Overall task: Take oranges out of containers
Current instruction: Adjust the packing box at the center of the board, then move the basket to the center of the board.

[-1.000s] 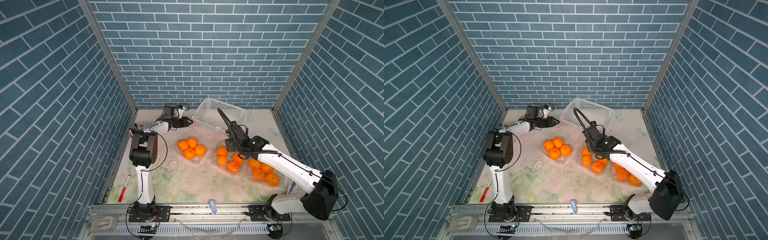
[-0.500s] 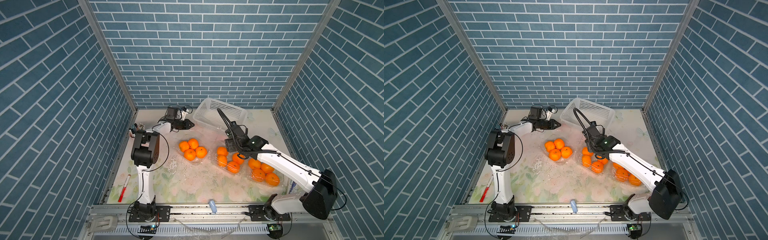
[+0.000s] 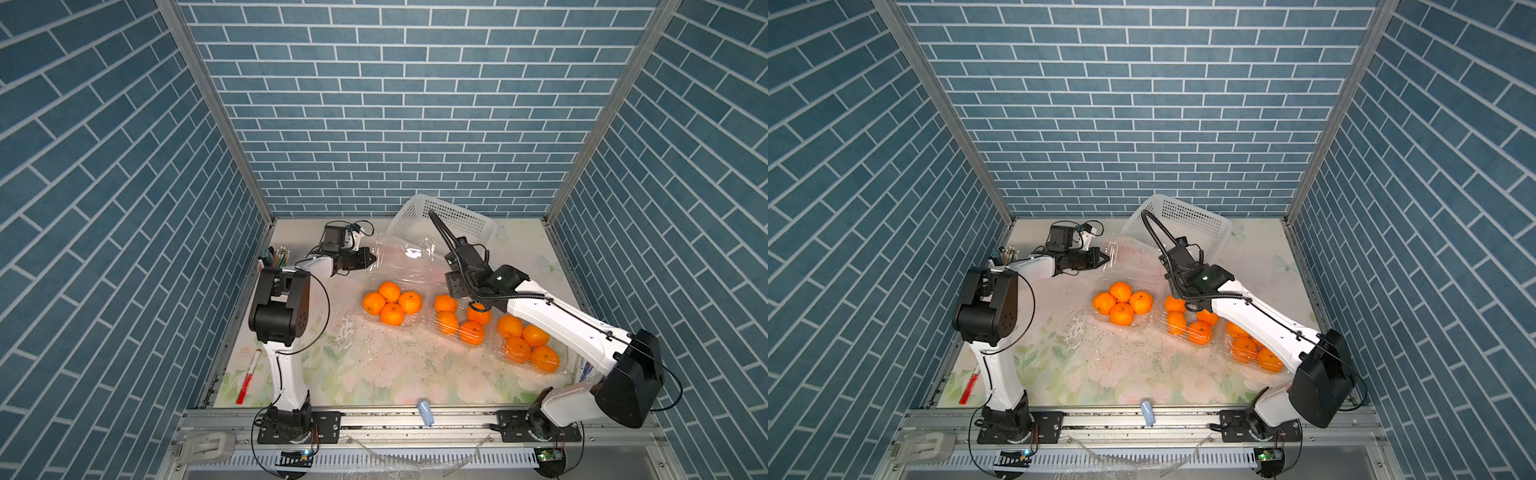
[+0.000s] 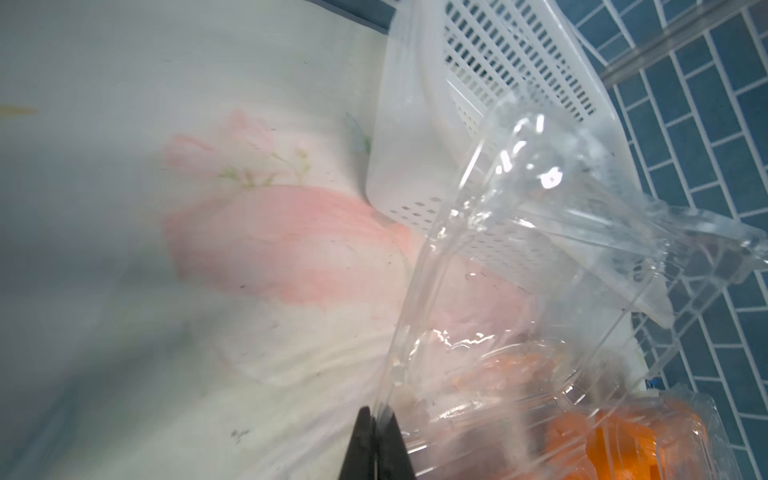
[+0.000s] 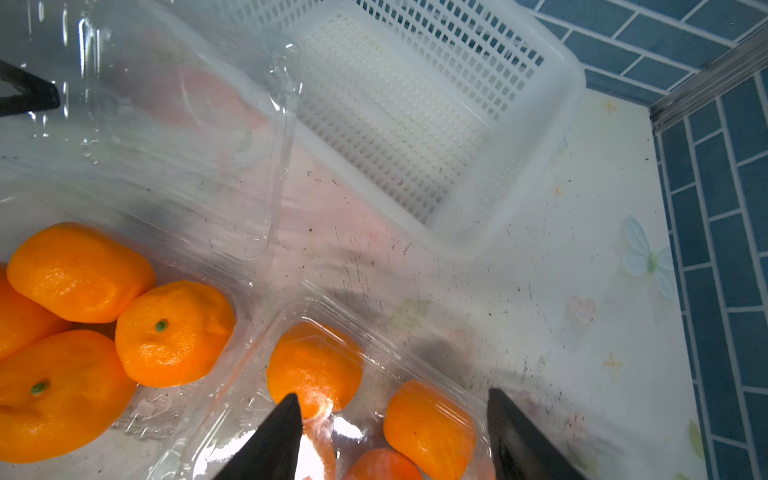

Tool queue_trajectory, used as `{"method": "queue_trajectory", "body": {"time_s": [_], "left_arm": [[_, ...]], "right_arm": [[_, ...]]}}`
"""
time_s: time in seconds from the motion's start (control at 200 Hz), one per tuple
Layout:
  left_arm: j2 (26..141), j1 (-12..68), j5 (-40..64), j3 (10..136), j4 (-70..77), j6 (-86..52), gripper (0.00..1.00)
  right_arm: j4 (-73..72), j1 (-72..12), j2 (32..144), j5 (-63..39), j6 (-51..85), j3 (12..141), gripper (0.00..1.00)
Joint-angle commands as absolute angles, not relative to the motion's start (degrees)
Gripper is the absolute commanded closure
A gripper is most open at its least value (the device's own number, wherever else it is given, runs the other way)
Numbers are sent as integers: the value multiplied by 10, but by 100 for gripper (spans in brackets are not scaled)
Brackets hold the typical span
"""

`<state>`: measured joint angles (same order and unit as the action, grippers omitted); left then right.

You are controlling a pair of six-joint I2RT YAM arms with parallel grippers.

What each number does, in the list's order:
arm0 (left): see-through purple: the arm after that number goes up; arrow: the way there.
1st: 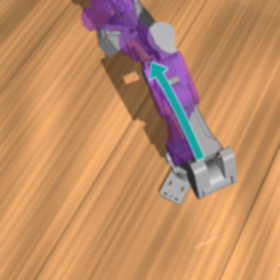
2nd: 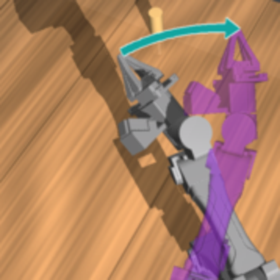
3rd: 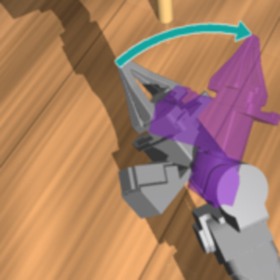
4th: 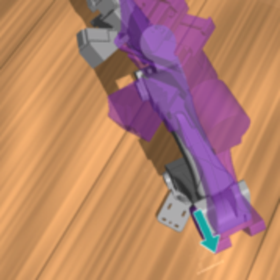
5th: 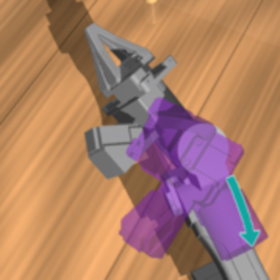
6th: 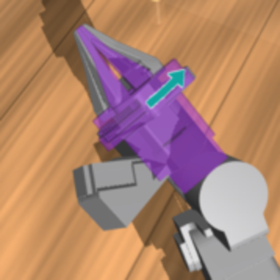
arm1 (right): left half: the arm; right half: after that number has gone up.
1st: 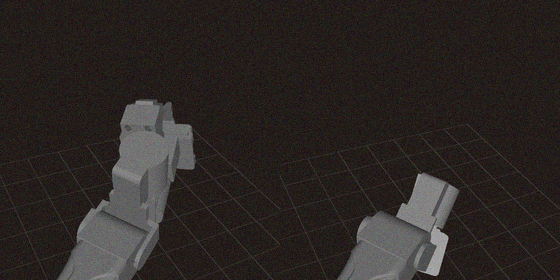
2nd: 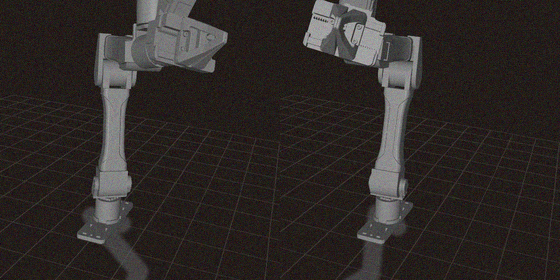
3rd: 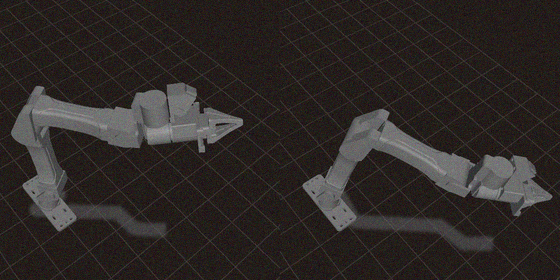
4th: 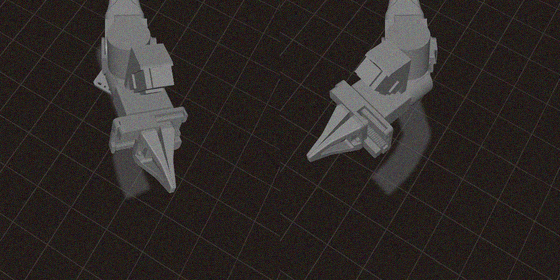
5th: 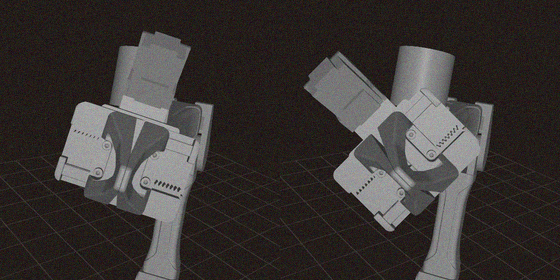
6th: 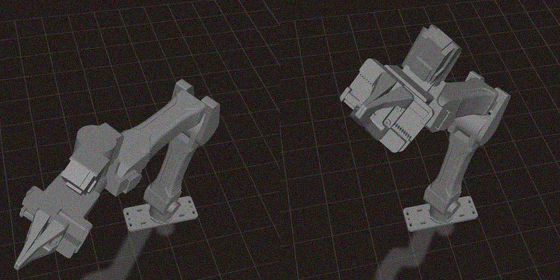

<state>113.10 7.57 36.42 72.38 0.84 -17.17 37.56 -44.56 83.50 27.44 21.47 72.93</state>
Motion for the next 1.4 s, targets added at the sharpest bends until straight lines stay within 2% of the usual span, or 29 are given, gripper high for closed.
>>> {"method": "queue_trajectory", "body": {"time_s": [0.0,0.38,0.6,0.775,0.805,0.88,0.98,1.045,1.135,1.19,1.305,1.395], "left_arm": [[1102,47,315,690,19,-193,100],[1031,-8,244,608,-27,-179,100],[1011,-28,211,602,-68,-160,100],[1003,-31,194,604,-86,-160,100],[1002,-32,192,605,-88,-162,93],[994,-31,182,604,-94,-172,57],[962,-32,174,584,-77,-192,35],[929,-32,170,563,-64,-199,25],[880,-32,160,541,-62,-204,18],[850,-31,158,527,-58,-207,14],[791,-31,158,501,-57,-222,1],[754,-31,170,482,-53,-237,1]], "right_arm": [[352,-443,862,282,182,757,29],[395,-417,1045,235,123,946,26],[425,-386,1136,97,77,1076,23],[462,-371,1207,2,-29,1174,23],[473,-371,1221,-7,-49,1194,23],[500,-371,1252,-12,-86,1247,23],[502,-370,1295,-10,-128,1288,22],[484,-368,1306,-12,-170,1290,20],[464,-367,1312,-34,-231,1277,18],[431,-365,1313,-16,-236,1267,17],[411,-351,1333,-46,-233,1286,16],[440,-347,1368,-47,-239,1335,18]]}}
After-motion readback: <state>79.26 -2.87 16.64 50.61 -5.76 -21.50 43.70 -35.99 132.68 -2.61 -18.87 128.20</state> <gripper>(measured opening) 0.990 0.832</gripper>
